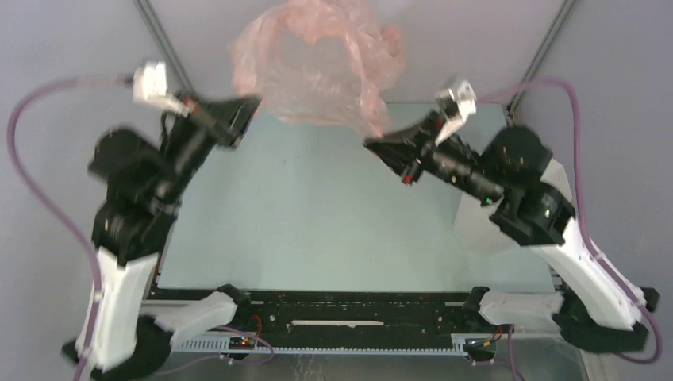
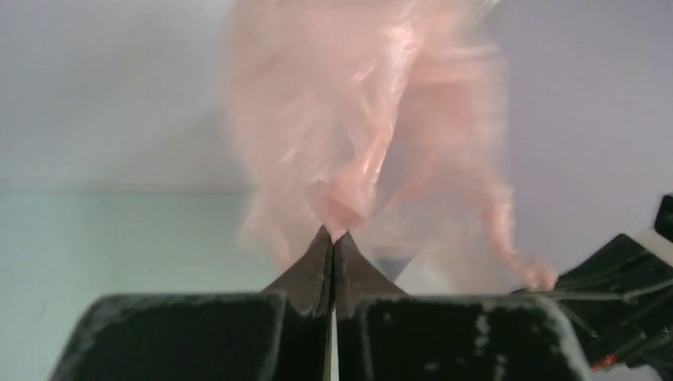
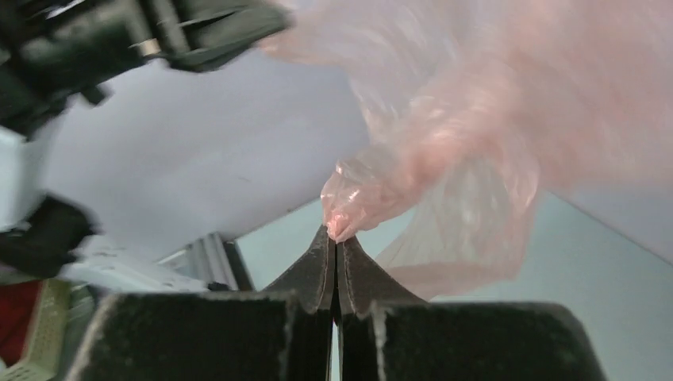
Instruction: Put the trash bags into the trash bin
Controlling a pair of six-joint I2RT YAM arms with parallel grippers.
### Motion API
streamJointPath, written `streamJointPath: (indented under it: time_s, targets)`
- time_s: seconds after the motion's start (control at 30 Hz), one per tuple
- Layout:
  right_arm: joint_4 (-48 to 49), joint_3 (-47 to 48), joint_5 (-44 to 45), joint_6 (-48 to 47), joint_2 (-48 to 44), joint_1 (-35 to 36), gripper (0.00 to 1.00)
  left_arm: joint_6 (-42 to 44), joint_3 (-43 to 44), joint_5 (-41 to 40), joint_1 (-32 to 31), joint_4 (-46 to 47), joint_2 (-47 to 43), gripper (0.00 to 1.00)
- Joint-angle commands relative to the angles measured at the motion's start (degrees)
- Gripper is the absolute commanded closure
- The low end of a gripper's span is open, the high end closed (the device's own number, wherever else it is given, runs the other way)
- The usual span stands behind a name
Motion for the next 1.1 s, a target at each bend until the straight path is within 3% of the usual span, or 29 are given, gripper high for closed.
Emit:
streamJointPath:
  time_s: [0.0,0.07,0.13,0.23,0.3,0.37,0.43,0.53,0.6,0.63,0.7,0.77,0.87,0.9,0.97,1.03,1.07]
  targets:
    - [5.22,-32.06,8.07,0.50,-3.81,-2.85,1.00,-7.99,-41.80,-5.77,7.51,-7.37,-9.19,1.00]
    - [-4.04,-38.74,-0.43,8.54,0.74,-4.86,1.00,-9.25,-59.63,9.83,12.06,-7.29,-7.54,1.00]
    - [-11.77,-41.54,-9.37,13.97,6.82,-4.89,1.00,-10.40,-70.54,8.22,8.09,-6.15,-12.87,1.00]
    - [-13.99,-41.11,-9.15,13.33,7.89,-1.83,1.00,-11.65,-72.03,2.01,5.18,-6.02,-25.74,1.00]
    - [-11.57,-37.83,-7.72,12.26,6.46,-3.91,1.00,-10.73,-66.20,-2.20,6.79,-6.42,-26.67,1.00]
    - [-10.72,-30.69,-9.21,12.82,7.57,-9.09,1.00,-8.15,-55.67,1.90,10.69,-5.09,-17.88,1.00]
    - [-13.98,-17.71,-13.20,14.53,11.77,-15.40,1.00,-5.24,-38.65,7.19,12.97,-6.31,-6.87,1.00]
    - [-26.01,16.23,-17.50,14.44,21.79,-20.30,1.00,-3.14,-3.76,9.56,12.92,-12.48,6.62,1.00]
    - [-30.20,37.01,-15.75,11.83,25.55,-18.84,1.00,-3.47,18.11,9.54,11.58,-13.31,12.43,1.00]
    - [-30.03,43.03,-13.85,9.54,25.72,-17.20,1.00,-2.86,26.28,8.41,10.08,-13.07,14.25,1.00]
    - [-24.44,40.95,-7.93,3.04,20.92,-11.80,1.00,0.37,31.93,4.28,6.04,-11.05,13.76,1.00]
    - [-11.59,20.23,-1.11,-2.59,10.61,-6.74,1.00,3.66,18.72,0.15,3.44,-7.08,7.35,1.00]
    - [7.43,-15.44,5.76,1.72,-3.67,-6.64,1.00,-0.51,-13.75,-12.26,3.79,-6.99,-3.35,1.00]
    - [8.33,-24.02,5.19,5.21,-5.48,-8.34,1.00,-4.25,-23.49,-12.63,4.80,-9.57,-5.10,1.00]
    - [1.94,-33.86,-3.28,12.96,-3.80,-13.21,1.00,-8.02,-42.19,-5.37,8.12,-12.66,-6.07,1.00]
    - [-7.69,-38.27,-13.70,14.61,1.75,-15.67,1.00,-10.59,-58.77,3.33,7.95,-10.85,-7.45,1.00]
    - [-12.32,-39.33,-14.35,14.17,4.16,-14.60,1.00,-12.65,-64.77,5.12,6.55,-8.83,-10.01,1.00]
